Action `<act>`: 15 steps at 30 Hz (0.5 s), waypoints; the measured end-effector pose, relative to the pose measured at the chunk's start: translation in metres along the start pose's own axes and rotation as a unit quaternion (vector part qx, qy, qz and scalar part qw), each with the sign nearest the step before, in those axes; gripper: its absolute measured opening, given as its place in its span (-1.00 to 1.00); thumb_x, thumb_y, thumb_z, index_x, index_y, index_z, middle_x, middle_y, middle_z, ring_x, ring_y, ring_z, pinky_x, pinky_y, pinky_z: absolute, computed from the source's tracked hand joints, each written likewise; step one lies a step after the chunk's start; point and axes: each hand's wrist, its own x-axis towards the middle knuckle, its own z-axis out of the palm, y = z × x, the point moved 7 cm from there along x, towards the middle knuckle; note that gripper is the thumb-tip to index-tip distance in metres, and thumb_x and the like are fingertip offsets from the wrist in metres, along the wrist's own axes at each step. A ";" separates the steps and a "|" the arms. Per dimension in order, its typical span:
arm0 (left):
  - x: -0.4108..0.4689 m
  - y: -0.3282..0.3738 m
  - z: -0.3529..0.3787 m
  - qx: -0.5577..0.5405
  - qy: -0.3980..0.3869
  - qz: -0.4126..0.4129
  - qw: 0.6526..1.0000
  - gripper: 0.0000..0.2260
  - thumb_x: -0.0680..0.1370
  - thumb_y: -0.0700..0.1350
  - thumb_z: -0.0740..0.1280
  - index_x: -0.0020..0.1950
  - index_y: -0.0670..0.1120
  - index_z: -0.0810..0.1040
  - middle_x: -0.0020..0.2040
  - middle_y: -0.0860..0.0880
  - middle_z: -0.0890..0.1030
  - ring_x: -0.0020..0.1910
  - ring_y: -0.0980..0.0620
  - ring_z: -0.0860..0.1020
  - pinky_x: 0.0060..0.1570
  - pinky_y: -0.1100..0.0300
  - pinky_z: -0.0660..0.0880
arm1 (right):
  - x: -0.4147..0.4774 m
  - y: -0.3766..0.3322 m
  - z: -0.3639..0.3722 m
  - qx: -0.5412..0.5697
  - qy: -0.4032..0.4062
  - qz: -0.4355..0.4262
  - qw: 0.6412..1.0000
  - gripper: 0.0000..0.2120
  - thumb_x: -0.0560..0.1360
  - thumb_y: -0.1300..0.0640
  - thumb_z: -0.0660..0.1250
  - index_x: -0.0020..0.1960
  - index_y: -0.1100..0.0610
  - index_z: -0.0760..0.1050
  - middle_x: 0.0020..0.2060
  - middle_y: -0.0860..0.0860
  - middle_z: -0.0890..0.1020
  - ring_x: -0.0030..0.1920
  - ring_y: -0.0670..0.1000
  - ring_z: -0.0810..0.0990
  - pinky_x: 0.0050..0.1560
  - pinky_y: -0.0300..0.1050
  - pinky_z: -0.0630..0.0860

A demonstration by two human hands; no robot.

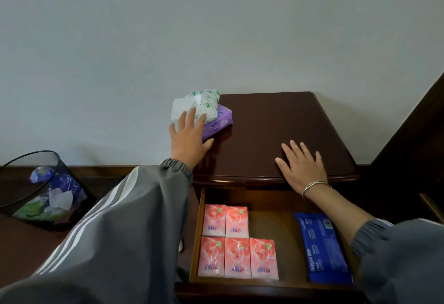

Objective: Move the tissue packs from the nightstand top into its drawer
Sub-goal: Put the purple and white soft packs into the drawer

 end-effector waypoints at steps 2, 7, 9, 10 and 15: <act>0.013 0.004 0.012 0.048 -0.028 0.027 0.998 -0.37 0.49 0.15 0.32 0.48 0.00 0.18 0.55 -0.07 0.11 0.52 -0.15 0.06 0.42 -0.17 0.08 | 0.000 0.001 0.002 -0.005 0.022 -0.002 1.000 -0.40 0.54 -0.29 -0.18 0.51 -0.09 0.05 0.53 -0.06 0.12 0.53 0.03 0.03 0.47 0.18 0.02; 0.034 0.000 0.034 0.082 -0.068 0.053 0.993 -0.56 0.53 0.00 0.30 0.36 -0.08 0.29 0.28 -0.09 0.46 0.23 -0.15 0.45 0.19 -0.03 0.36 | -0.001 -0.002 -0.001 -0.009 0.052 -0.002 0.999 -0.43 0.55 -0.26 -0.12 0.50 -0.07 0.11 0.51 -0.05 0.18 0.52 0.04 0.09 0.46 0.18 0.06; 0.036 -0.003 0.035 0.069 -0.049 0.053 0.995 -0.74 0.56 -0.12 0.23 0.24 -0.12 0.39 0.11 -0.13 0.58 0.04 -0.19 0.57 -0.04 -0.01 0.44 | -0.002 -0.001 -0.002 -0.011 0.062 0.000 0.998 -0.44 0.55 -0.25 -0.10 0.49 -0.07 0.14 0.50 -0.05 0.21 0.51 0.04 0.12 0.45 0.18 0.08; 0.035 -0.004 0.035 0.072 -0.040 0.052 0.995 -0.80 0.57 -0.17 0.20 0.18 -0.13 0.42 0.04 -0.15 0.61 -0.03 -0.21 0.59 -0.14 0.00 0.45 | -0.002 0.000 -0.002 -0.012 0.068 0.000 0.998 -0.44 0.54 -0.25 -0.09 0.49 -0.07 0.15 0.50 -0.05 0.22 0.51 0.04 0.13 0.45 0.18 0.09; 0.022 -0.011 0.021 0.019 0.019 0.011 1.000 -0.83 0.55 -0.19 0.20 0.11 -0.15 0.47 -0.16 -0.22 0.64 -0.25 -0.28 0.59 -0.35 0.07 0.32 | -0.002 0.000 -0.002 -0.012 0.065 -0.001 0.998 -0.42 0.52 -0.28 -0.11 0.47 -0.08 0.18 0.48 -0.05 0.25 0.50 0.05 0.16 0.43 0.19 0.12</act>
